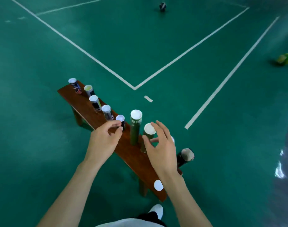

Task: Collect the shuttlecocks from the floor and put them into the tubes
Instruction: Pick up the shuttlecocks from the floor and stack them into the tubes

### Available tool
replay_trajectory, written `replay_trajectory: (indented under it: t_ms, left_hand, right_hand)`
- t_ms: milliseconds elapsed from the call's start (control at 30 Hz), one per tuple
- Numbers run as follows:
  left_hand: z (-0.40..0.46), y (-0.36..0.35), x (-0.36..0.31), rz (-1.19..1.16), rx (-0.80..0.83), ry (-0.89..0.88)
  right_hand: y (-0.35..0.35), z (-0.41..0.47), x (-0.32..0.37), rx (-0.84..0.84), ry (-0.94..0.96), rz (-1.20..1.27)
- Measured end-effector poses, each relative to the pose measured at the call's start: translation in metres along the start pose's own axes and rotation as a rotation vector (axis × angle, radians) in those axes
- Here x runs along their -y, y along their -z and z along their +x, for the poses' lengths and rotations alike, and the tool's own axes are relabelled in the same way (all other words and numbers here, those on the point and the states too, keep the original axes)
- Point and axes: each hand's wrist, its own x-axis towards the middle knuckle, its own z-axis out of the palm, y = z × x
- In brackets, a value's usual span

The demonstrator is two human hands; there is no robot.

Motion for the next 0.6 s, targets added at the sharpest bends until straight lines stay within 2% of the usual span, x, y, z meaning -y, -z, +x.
replay_trajectory:
  t_ms: [67, 233, 433, 600]
  left_hand:
    - [-0.001, 0.024, 0.01, 0.031, -0.05, 0.02]
    - [-0.041, 0.17, 0.095, -0.076, -0.361, 0.183]
    - [-0.14, 0.318, 0.185, -0.08, -0.778, 0.373]
    - [-0.235, 0.395, 0.22, 0.017, -1.048, 0.556]
  right_hand:
    - [-0.015, 0.006, 0.025, 0.043, 0.035, 0.113]
    - [-0.142, -0.022, 0.147, 0.33, 0.259, 0.304]
    - [-0.29, -0.108, 0.272, 0.707, 0.498, 0.441]
    - [-0.368, -0.183, 0.341, 0.997, 0.663, 0.47]
